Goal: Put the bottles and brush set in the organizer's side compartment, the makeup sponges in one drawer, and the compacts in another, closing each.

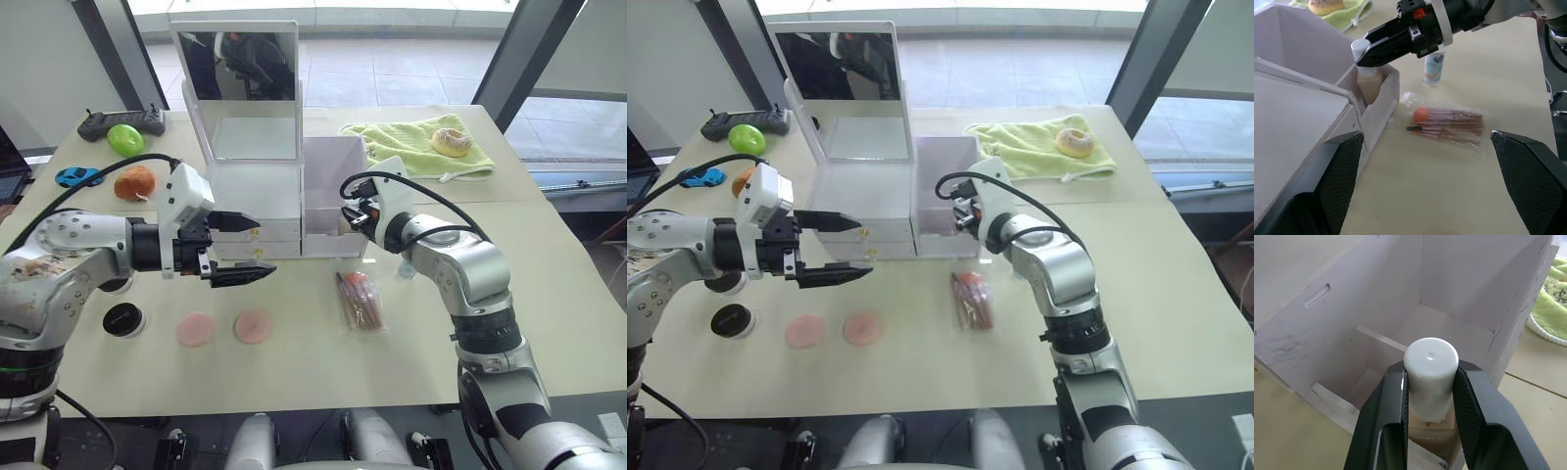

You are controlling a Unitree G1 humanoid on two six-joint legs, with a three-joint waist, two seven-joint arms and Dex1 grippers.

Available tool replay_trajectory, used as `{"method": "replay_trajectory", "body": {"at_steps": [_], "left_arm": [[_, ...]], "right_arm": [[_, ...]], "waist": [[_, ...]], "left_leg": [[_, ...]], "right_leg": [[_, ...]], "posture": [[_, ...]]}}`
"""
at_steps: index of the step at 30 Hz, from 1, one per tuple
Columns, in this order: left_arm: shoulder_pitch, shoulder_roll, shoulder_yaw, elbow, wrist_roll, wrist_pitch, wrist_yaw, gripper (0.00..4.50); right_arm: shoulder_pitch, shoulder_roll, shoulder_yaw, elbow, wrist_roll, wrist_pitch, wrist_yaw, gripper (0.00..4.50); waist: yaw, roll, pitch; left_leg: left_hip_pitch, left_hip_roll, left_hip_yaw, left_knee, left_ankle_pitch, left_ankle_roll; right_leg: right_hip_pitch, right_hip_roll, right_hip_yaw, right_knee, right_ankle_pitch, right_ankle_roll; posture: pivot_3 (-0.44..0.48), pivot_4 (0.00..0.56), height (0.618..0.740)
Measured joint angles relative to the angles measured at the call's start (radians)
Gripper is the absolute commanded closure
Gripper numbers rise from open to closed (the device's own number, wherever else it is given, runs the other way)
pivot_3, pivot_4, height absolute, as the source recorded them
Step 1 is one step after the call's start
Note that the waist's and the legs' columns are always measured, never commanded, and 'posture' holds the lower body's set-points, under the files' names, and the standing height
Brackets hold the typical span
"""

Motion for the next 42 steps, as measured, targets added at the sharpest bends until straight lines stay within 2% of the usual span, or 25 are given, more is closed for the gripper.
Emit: {"method": "replay_trajectory", "body": {"at_steps": [6,7,11,15,18,22,25,28,32,42], "left_arm": [[-0.035,0.016,0.007,0.0,-0.031,0.03,-0.021,0.0],[-0.037,0.016,0.007,0.0,-0.033,0.034,-0.021,0.0],[-0.05,0.01,0.009,0.0,-0.049,0.056,-0.008,0.0],[-0.065,-0.017,0.017,-0.012,-0.067,0.048,-0.004,0.0],[-0.056,-0.016,0.014,-0.04,-0.066,0.031,-0.02,0.0],[-0.049,-0.011,-0.001,-0.05,-0.066,0.029,-0.062,0.0],[-0.048,-0.008,-0.024,-0.049,-0.062,0.013,-0.097,0.0],[-0.049,-0.008,-0.034,-0.047,-0.06,0.008,-0.121,0.0],[-0.057,-0.011,-0.056,-0.043,-0.049,-0.004,-0.136,0.0],[-0.063,-0.016,-0.064,-0.024,-0.025,-0.033,-0.148,0.0]], "right_arm": [[0.005,0.017,-0.005,-0.008,0.001,0.0,0.006,0.15],[0.005,0.018,-0.008,-0.017,0.001,0.001,0.008,0.06],[-0.001,0.014,-0.06,-0.125,0.04,0.067,0.012,0.06],[-0.047,-0.003,-0.185,-0.3,0.127,0.196,0.01,0.06],[-0.027,-0.045,-0.298,-0.416,0.184,0.297,0.01,0.06],[0.079,-0.09,-0.411,-0.506,0.224,0.387,0.013,0.06],[0.249,-0.144,-0.448,-0.556,0.226,0.397,0.022,0.06],[0.356,-0.147,-0.452,-0.568,0.219,0.39,0.02,0.06],[0.414,-0.142,-0.443,-0.583,0.21,0.348,0.005,0.06],[0.442,-0.064,-0.371,-0.504,0.163,0.203,-0.04,0.06]], "waist": [[0.0,0.0,0.0],[0.0,0.0,0.0],[0.002,0.0,0.0],[0.004,-0.001,0.0],[0.006,-0.002,-0.001],[0.004,-0.002,-0.001],[0.004,-0.002,-0.001],[-0.001,-0.001,-0.001],[-0.003,-0.001,-0.001],[0.003,-0.001,-0.001]], "left_leg": [[-0.003,0.0,0.0,0.0,0.0,0.001],[-0.003,0.0,0.0,0.0,0.001,0.001],[-0.006,0.0,-0.001,0.001,0.001,0.002],[-0.007,0.0,-0.001,0.001,0.001,0.002],[-0.007,0.0,-0.002,0.001,0.001,0.002],[-0.006,0.0,-0.001,0.001,0.001,0.002],[-0.007,0.0,-0.001,0.001,0.001,0.002],[-0.007,0.0,0.0,0.0,0.002,0.002],[-0.006,0.0,-0.001,0.0,0.002,0.003],[-0.007,0.0,-0.001,0.001,0.002,0.003]], "right_leg": [[-0.003,0.0,0.0,0.001,0.0,0.0],[-0.004,0.0,0.0,0.001,0.001,0.0],[-0.005,0.0,0.0,0.001,0.001,0.001],[-0.005,0.0,-0.001,0.0,0.002,0.001],[-0.005,0.0,-0.001,0.0,0.002,0.001],[-0.005,0.0,-0.001,0.0,0.002,0.001],[-0.005,0.0,-0.001,-0.001,0.002,0.001],[-0.005,0.001,0.001,-0.001,0.002,0.001],[-0.005,0.001,0.001,0.0,0.002,0.001],[-0.005,0.001,0.001,-0.001,0.002,0.001]], "posture": [[0.0,0.15,0.74],[0.0,0.15,0.74],[0.0,0.15,0.74],[0.0,0.15,0.74],[0.0,0.15,0.74],[0.0,0.15,0.74],[0.0,0.15,0.74],[0.0,0.15,0.74],[0.0,0.15,0.74],[0.0,0.15,0.74]]}}
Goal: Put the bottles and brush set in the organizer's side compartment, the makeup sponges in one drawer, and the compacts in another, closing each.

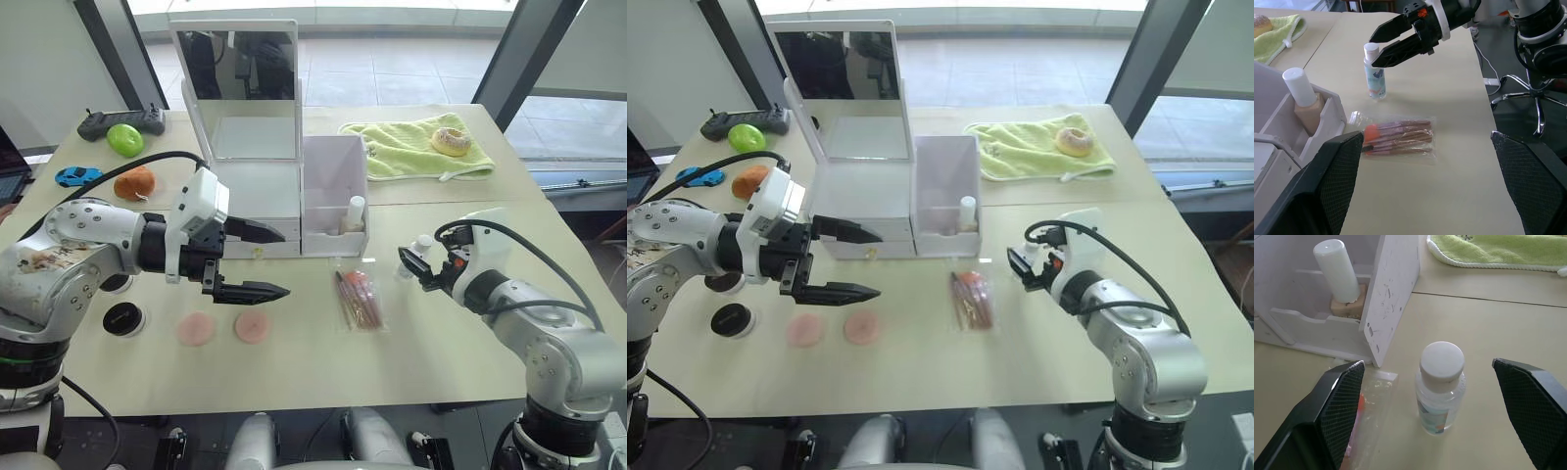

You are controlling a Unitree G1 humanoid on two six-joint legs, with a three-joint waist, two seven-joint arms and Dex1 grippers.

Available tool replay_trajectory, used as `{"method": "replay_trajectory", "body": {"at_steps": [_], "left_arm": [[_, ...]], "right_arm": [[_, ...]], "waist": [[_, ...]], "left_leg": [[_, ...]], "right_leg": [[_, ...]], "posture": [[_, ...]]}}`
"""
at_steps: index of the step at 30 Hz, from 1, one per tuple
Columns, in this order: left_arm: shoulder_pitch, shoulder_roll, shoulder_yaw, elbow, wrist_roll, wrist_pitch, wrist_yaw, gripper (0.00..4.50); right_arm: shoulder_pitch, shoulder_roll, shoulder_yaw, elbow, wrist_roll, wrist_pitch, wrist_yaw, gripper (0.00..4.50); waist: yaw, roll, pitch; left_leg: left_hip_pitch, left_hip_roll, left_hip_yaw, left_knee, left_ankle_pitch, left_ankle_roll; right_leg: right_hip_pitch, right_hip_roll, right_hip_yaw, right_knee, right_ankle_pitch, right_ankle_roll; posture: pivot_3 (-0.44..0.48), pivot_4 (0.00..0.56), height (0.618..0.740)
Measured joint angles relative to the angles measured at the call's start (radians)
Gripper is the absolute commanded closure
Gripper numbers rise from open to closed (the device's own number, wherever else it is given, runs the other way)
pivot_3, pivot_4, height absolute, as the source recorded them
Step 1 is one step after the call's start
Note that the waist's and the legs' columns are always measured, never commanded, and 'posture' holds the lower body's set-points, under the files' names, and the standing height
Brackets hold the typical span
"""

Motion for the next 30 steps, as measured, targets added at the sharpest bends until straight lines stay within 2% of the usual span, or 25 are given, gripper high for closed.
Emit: {"method": "replay_trajectory", "body": {"at_steps": [7,19,22,30], "left_arm": [[0.0,0.0,0.0,-0.001,0.0,0.0,0.0,0.0],[0.0,0.0,0.0,-0.002,-0.001,0.001,0.004,0.0],[0.0,0.0,0.0,-0.004,-0.001,0.001,0.004,0.0],[0.0,0.0,0.0,-0.004,-0.001,0.003,0.003,0.0]], "right_arm": [[0.026,0.002,0.01,0.073,-0.027,-0.083,-0.005,0.06],[0.012,0.014,0.012,0.074,-0.023,-0.093,-0.017,0.06],[0.012,0.015,0.012,0.074,-0.022,-0.093,-0.018,0.61],[0.001,0.022,0.016,0.071,-0.021,-0.093,-0.02,3.32]], "waist": [[0.0,0.0,0.0],[0.0,0.0,0.0],[0.0,0.0,0.0],[0.0,0.0,0.0]], "left_leg": [[0.0,0.0,0.0,0.0,0.0,0.0],[0.0,0.0,0.0,0.0,0.0,0.0],[0.0,0.0,0.0,0.0,0.0,0.0],[0.0,0.0,0.0,0.0,0.0,0.0]], "right_leg": [[0.0,0.0,0.0,0.0,0.0,0.0],[0.0,0.0,0.0,0.0,0.0,0.0],[0.0,0.0,0.0,0.0,0.0,0.0],[0.0,0.0,0.0,0.0,0.0,0.0]], "posture": [[0.0,0.15,0.74],[0.0,0.15,0.74],[0.0,0.15,0.74],[0.0,0.15,0.74]]}}
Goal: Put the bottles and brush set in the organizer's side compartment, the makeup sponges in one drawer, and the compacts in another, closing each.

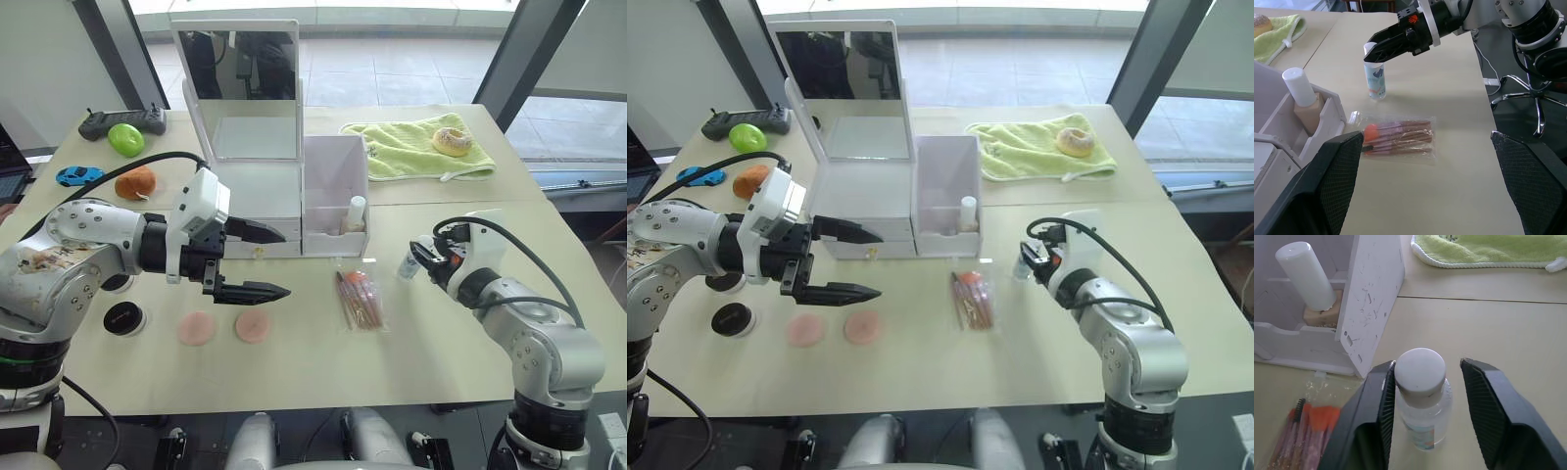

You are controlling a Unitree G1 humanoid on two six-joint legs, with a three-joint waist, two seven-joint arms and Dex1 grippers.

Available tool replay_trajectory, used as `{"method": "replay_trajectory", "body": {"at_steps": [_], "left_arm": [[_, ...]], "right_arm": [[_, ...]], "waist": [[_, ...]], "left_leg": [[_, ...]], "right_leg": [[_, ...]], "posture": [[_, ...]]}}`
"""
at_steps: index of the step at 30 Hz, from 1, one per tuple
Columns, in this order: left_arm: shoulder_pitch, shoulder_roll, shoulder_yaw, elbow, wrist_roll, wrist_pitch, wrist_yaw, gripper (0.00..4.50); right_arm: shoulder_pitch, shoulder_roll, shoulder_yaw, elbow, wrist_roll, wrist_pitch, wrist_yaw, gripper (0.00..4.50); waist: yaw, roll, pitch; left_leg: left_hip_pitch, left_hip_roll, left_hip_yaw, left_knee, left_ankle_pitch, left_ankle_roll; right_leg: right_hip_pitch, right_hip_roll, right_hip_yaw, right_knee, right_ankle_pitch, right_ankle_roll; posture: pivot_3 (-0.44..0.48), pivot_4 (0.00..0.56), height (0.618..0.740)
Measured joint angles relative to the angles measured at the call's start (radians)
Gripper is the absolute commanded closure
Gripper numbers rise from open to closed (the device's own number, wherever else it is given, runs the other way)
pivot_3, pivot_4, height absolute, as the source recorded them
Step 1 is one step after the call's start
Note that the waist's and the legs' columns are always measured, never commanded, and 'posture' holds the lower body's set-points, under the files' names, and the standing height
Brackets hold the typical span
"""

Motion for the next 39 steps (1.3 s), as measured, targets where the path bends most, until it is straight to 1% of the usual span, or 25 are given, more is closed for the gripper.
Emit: {"method": "replay_trajectory", "body": {"at_steps": [1,6,10,13,17,18,21,23,25,29,32,36,39], "left_arm": [[0.0,0.0,0.0,0.0,0.0,0.0,0.0,0.0],[0.0,0.0,0.0,0.0,0.0,0.0,0.0,0.0],[0.0,0.0,0.0,0.0,0.0,0.001,0.001,0.0],[0.001,0.0,0.0,0.001,0.0,0.001,0.006,0.0],[0.036,0.001,0.003,0.005,0.007,0.001,0.025,0.0],[0.042,0.0,0.002,0.005,0.01,0.001,0.028,0.0],[0.049,0.001,0.006,0.004,0.015,0.0,0.038,0.0],[0.068,0.003,0.011,0.006,0.02,0.0,0.046,0.0],[0.082,0.004,0.019,0.009,0.023,0.0,0.055,0.0],[0.1,0.009,0.057,0.018,0.036,0.0,0.08,0.0],[0.113,0.018,0.091,0.016,0.035,0.001,0.096,0.0],[0.129,0.03,0.13,-0.002,0.026,0.012,0.114,0.0],[0.147,0.031,0.144,-0.018,0.012,0.022,0.13,0.0]], "right_arm": [[0.0,0.0,0.0,0.0,0.0,0.0,0.0,3.61],[-0.001,0.004,0.0,-0.002,0.009,0.002,0.0,3.6],[-0.029,0.004,-0.002,-0.005,0.025,0.01,-0.001,3.6],[-0.112,-0.004,-0.005,-0.037,0.053,0.042,0.001,3.6],[-0.321,-0.011,0.003,-0.052,0.15,0.139,0.028,3.6],[-0.389,-0.005,0.017,-0.053,0.183,0.17,0.041,3.6],[-0.509,0.019,0.07,-0.034,0.235,0.223,0.056,3.6],[-0.568,0.044,0.119,0.032,0.233,0.235,0.055,3.6],[-0.617,0.047,0.167,0.108,0.213,0.222,0.055,3.6],[-0.686,0.03,0.27,0.278,0.131,0.105,0.092,3.6],[-0.722,0.006,0.322,0.382,0.063,0.003,0.132,3.6],[-0.718,-0.002,0.39,0.481,0.005,-0.047,0.179,3.6],[-0.711,0.001,0.428,0.511,-0.022,-0.071,0.207,3.6]], "waist": [[0.0,0.0,0.0],[0.0,0.0,0.0],[0.0,0.0,0.0],[-0.002,0.001,0.0],[-0.007,0.001,0.0],[-0.008,0.002,0.0],[-0.006,0.001,0.0],[-0.003,0.001,0.0],[0.0,0.001,0.0],[-0.002,0.001,0.0],[-0.002,0.001,0.0],[-0.003,0.001,0.0],[-0.003,0.001,0.0]], "left_leg": [[0.0,0.0,0.0,0.0,0.0,0.0],[0.0,0.0,0.0,0.0,0.0,0.0],[0.0,0.0,0.0,0.0,0.0,0.0],[0.0,0.0,0.0,0.0,0.0,0.0],[0.001,0.0,0.0,0.0,0.0,0.0],[0.0,0.0,-0.001,0.0,0.0,0.001],[0.0,0.001,-0.003,0.0,0.0,0.001],[0.0,0.0,-0.002,0.001,0.0,0.001],[-0.001,0.0,-0.002,0.001,0.001,0.001],[0.0,0.0,-0.002,0.001,0.001,0.001],[0.0,0.0,-0.002,0.001,0.001,0.001],[-0.001,0.0,-0.002,0.001,0.001,0.001],[-0.001,0.0,-0.002,0.001,0.001,0.001]], "right_leg": [[0.0,0.0,0.0,0.0,0.0,0.0],[0.0,0.0,0.0,0.0,0.0,0.0],[0.0,0.0,0.0,0.0,0.0,0.0],[0.0,0.0,0.0,0.001,0.0,0.0],[0.0,0.0,0.0,0.001,0.0,0.0],[-0.001,0.001,0.0,0.002,0.0,0.0],[0.0,0.001,-0.002,0.001,0.0,-0.001],[0.0,0.0,-0.002,0.001,0.0,-0.001],[0.0,0.0,-0.002,0.001,0.003,-0.006],[-0.001,0.0,-0.002,0.001,0.004,-0.006],[-0.001,0.0,-0.002,0.001,0.004,-0.006],[-0.001,0.0,-0.002,0.002,0.005,-0.008],[-0.001,0.0,-0.002,0.002,0.005,-0.009]], "posture": [[0.0,0.15,0.74],[0.0,0.15,0.74],[0.0,0.15,0.74],[0.0,0.15,0.74],[0.0,0.15,0.74],[0.0,0.15,0.74],[0.0,0.15,0.74],[0.0,0.15,0.74],[0.0,0.15,0.74],[0.0,0.15,0.74],[0.0,0.15,0.74],[0.0,0.15,0.74],[0.0,0.15,0.74]]}}
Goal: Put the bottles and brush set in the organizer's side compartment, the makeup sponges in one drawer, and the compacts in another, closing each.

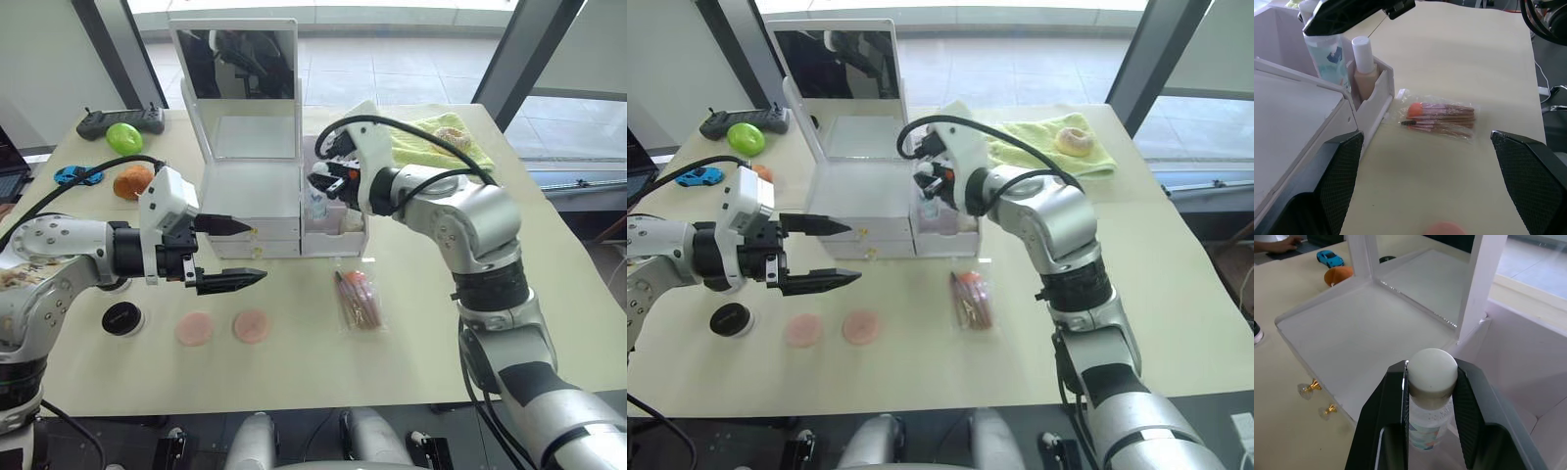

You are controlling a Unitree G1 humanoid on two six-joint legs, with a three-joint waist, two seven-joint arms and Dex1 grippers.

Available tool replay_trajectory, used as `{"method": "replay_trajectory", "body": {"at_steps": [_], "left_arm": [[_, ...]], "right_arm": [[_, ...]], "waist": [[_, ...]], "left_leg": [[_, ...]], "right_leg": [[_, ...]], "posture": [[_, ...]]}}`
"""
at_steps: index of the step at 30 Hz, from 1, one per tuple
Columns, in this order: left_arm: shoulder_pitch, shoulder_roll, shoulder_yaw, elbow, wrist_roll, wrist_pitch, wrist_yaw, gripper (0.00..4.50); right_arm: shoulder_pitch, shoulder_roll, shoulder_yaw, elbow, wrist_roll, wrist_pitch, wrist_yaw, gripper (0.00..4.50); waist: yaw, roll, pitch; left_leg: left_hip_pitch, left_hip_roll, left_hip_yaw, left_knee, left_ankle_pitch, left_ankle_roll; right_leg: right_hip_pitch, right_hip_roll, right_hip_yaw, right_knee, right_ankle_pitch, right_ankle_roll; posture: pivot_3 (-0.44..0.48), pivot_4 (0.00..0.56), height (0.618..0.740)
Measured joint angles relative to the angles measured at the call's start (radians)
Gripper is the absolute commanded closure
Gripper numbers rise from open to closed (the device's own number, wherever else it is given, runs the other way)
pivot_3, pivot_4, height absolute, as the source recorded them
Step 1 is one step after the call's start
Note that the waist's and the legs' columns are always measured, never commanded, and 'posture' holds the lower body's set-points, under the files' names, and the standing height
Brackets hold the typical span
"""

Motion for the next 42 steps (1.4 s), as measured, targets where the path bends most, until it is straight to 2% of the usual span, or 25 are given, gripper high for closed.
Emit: {"method": "replay_trajectory", "body": {"at_steps": [16,27,37,42], "left_arm": [[0.009,0.001,0.019,-0.022,-0.016,0.019,0.032,0.0],[0.003,0.001,0.018,-0.022,-0.021,0.02,0.032,0.0],[-0.003,0.001,0.014,-0.018,-0.02,0.02,0.026,0.0],[-0.011,0.001,0.008,-0.016,-0.019,0.018,0.023,0.0]], "right_arm": [[0.085,0.04,0.078,0.151,-0.16,-0.128,0.036,3.6],[0.086,0.066,0.075,0.152,-0.197,-0.134,0.052,3.6],[0.085,0.06,0.021,0.086,-0.191,-0.089,0.053,0.15],[0.052,0.033,-0.026,-0.039,-0.159,-0.02,0.06,0.05]], "waist": [[0.0,-0.001,0.0],[-0.001,-0.001,-0.001],[-0.001,-0.001,0.0],[-0.001,-0.001,0.0]], "left_leg": [[0.0,0.0,0.0,0.0,0.0,0.0],[0.001,0.0,0.0,0.0,0.0,0.0],[0.0,0.0,0.0,0.0,0.0,0.0],[0.001,0.0,-0.001,0.0,0.0,0.0]], "right_leg": [[0.0,0.0,0.0,0.0,0.0,-0.001],[0.0,0.0,0.0,0.001,0.0,-0.001],[0.0,0.0,0.0,0.001,0.0,-0.001],[0.0,0.0,0.0,0.001,0.0,-0.001]], "posture": [[0.0,0.15,0.74],[0.0,0.15,0.74],[0.0,0.15,0.74],[0.0,0.15,0.74]]}}
